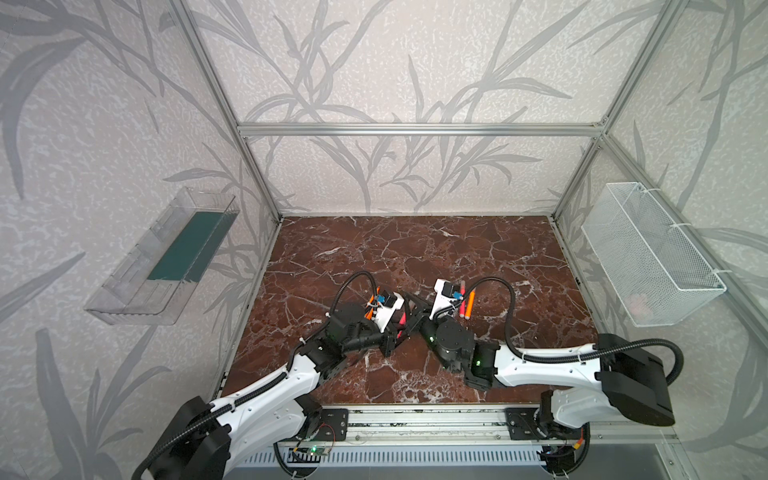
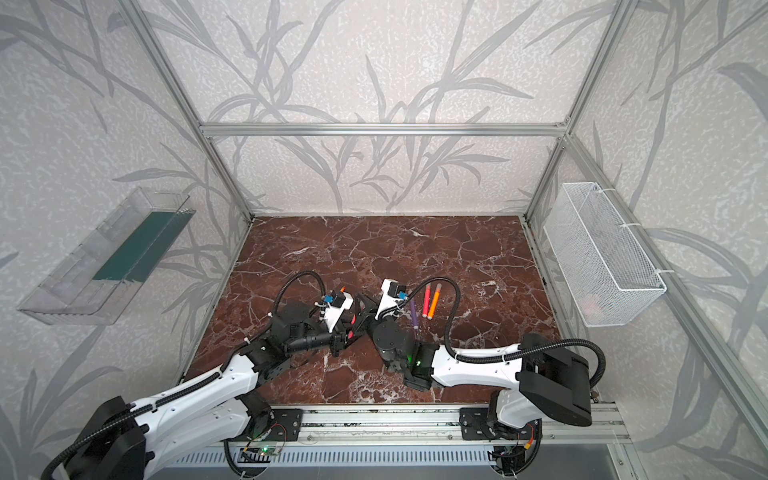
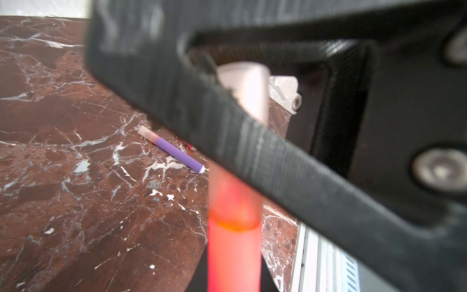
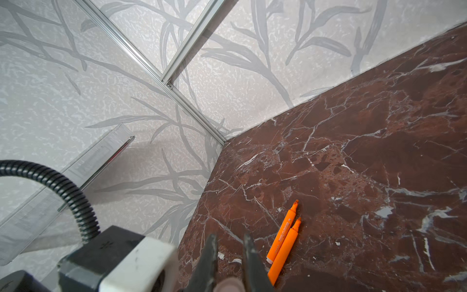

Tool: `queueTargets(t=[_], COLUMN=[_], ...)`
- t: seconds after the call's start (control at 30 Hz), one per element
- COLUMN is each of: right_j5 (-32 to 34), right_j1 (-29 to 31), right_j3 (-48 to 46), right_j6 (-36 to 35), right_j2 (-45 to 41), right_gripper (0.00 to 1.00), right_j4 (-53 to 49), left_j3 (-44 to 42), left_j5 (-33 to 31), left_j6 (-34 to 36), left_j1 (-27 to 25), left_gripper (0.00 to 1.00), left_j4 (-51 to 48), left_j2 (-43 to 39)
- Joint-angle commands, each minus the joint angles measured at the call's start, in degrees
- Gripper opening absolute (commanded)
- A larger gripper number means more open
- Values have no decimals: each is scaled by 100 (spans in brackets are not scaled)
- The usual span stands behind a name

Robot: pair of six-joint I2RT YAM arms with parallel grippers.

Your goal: Insert the pens into the pen caps

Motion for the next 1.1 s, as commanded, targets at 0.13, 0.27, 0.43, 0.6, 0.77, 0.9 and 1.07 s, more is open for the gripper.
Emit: queueTargets(t=[0.13, 0.27, 0.43, 0.6, 0.77, 0.9, 1.07], right_j5=[-836, -922, -987, -1012, -1030, -1114, -1171], right_j1=[620, 386, 251, 221, 126, -12, -114], right_j3=[-463, -592, -710, -727, -800, -806, -862], right_j6=[-143, -113, -170, -239, -271, -342, -851], right_j2=[-306, -448, -635, -709, -781, -870, -1226], right_gripper=[0, 0, 6, 22, 35, 38, 51], right_j4=[-786, -821, -835, -879, -827, -836, -661], left_j3=[259, 177, 122, 131, 72, 23, -18], left_j5=[-1374, -1079, -893, -664, -445, -243, -45], left_j6=[-551, -596, -666, -709, -723, -757, -695], left_j1=[381, 381, 377, 379, 366, 344, 278], left_gripper=[0, 0, 0, 0, 0, 0, 0], left_j4=[1364, 1527, 1760, 1910, 2039, 2145, 2197], left_j2=[-41, 130, 402, 542, 555, 508, 505])
